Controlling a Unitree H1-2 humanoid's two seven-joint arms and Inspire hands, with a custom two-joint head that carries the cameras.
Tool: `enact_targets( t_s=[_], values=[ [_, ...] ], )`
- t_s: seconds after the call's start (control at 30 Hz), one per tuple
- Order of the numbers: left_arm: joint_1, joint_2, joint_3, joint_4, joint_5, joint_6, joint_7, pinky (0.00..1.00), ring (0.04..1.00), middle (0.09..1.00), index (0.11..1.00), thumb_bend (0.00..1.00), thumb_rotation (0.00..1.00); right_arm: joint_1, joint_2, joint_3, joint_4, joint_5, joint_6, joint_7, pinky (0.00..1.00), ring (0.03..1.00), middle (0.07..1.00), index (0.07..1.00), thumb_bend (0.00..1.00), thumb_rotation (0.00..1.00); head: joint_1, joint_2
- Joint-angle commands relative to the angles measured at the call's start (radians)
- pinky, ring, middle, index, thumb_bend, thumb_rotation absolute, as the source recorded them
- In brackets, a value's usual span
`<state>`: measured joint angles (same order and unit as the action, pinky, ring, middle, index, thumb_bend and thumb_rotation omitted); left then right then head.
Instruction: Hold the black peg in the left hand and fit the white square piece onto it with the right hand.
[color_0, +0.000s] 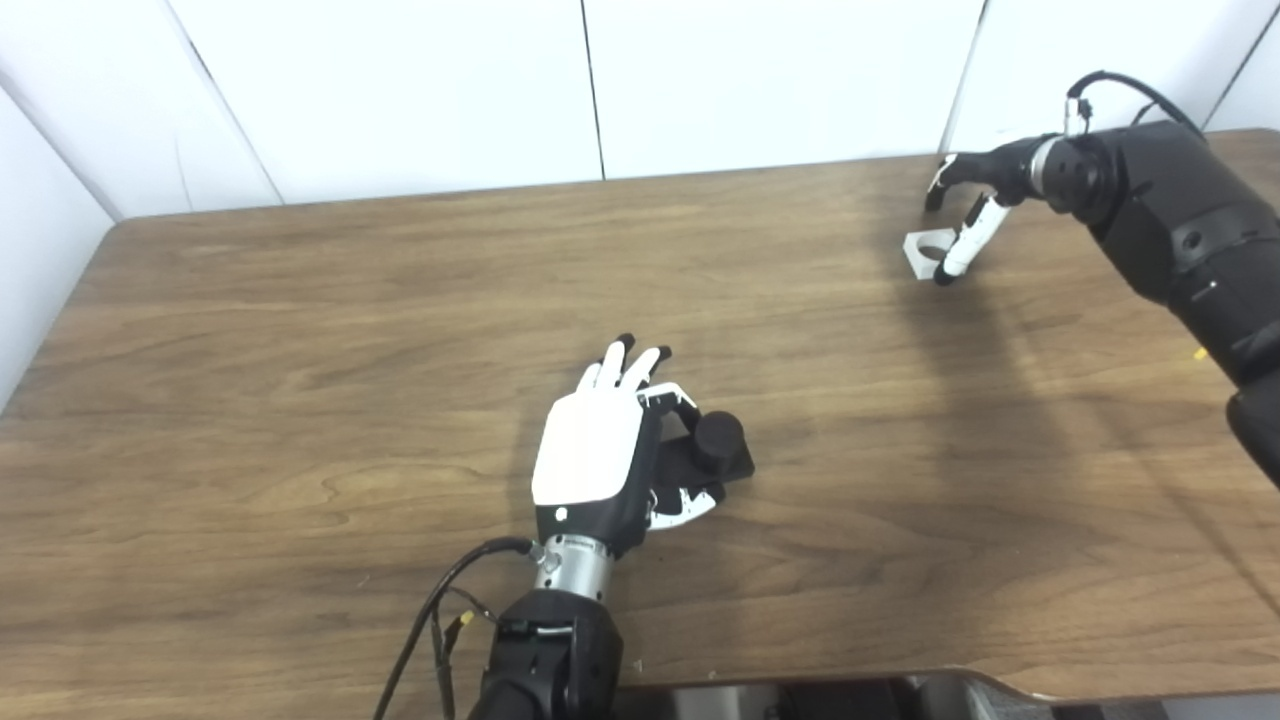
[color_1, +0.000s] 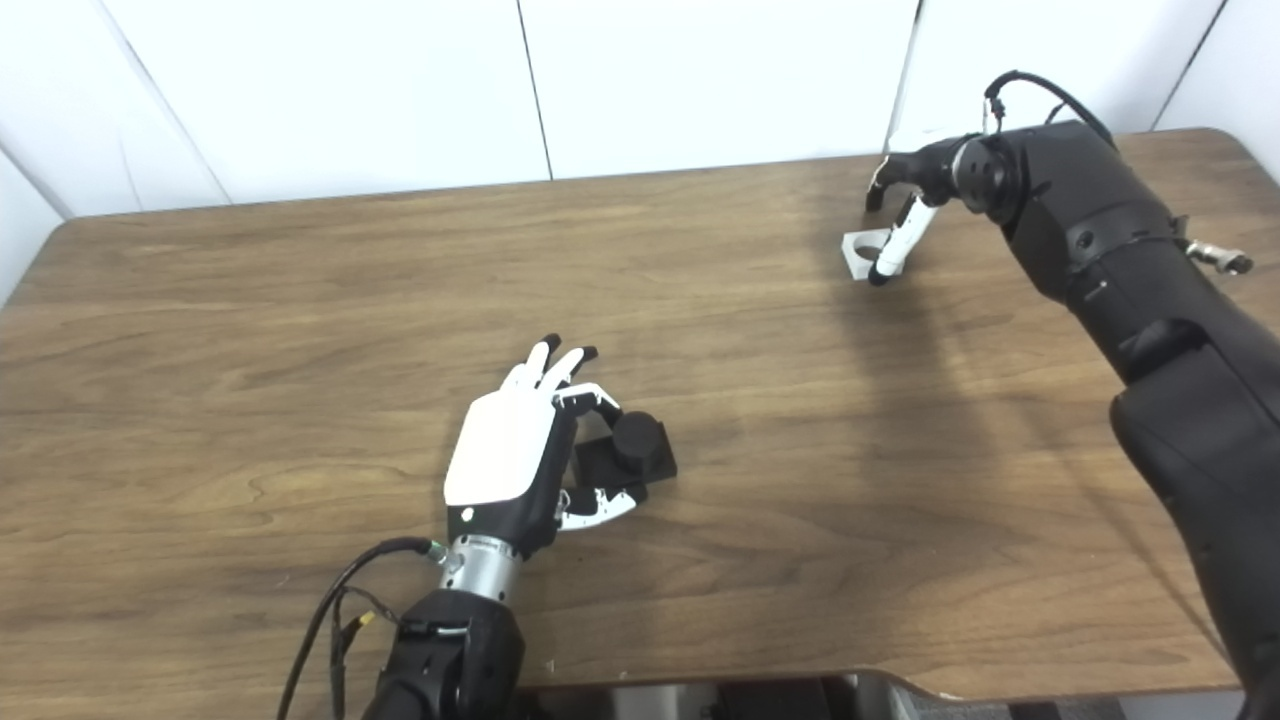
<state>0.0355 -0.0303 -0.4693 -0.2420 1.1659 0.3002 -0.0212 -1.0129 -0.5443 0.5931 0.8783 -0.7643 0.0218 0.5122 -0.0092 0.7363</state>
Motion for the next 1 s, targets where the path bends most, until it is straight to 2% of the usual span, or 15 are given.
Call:
enact_targets(
  t_s=[0.0,0.37,0.97],
  values=[
    [-0.002,0.004,0.005,0.027,0.015,0.019,-0.018,0.94,1.000,0.919,0.494,0.51,0.07,-0.028,0.002,0.002,-0.018,-0.003,-0.010,0.011,1.00,1.000,1.000,0.860,0.84,0.35,0.001,0.001],
    [0.001,0.001,0.013,0.017,-0.001,0.026,-0.034,0.97,1.000,0.931,0.494,0.51,0.06,-0.015,0.011,0.018,-0.016,-0.012,-0.012,0.019,1.00,1.000,1.000,0.861,0.84,0.35,-0.001,0.003],
    [-0.005,0.004,0.018,0.021,-0.006,0.015,-0.027,0.95,1.000,0.925,0.494,0.51,0.07,-0.001,0.008,0.029,-0.012,-0.023,-0.025,0.011,1.00,1.000,1.000,0.854,0.83,0.34,-0.009,0.000]
  ],
)
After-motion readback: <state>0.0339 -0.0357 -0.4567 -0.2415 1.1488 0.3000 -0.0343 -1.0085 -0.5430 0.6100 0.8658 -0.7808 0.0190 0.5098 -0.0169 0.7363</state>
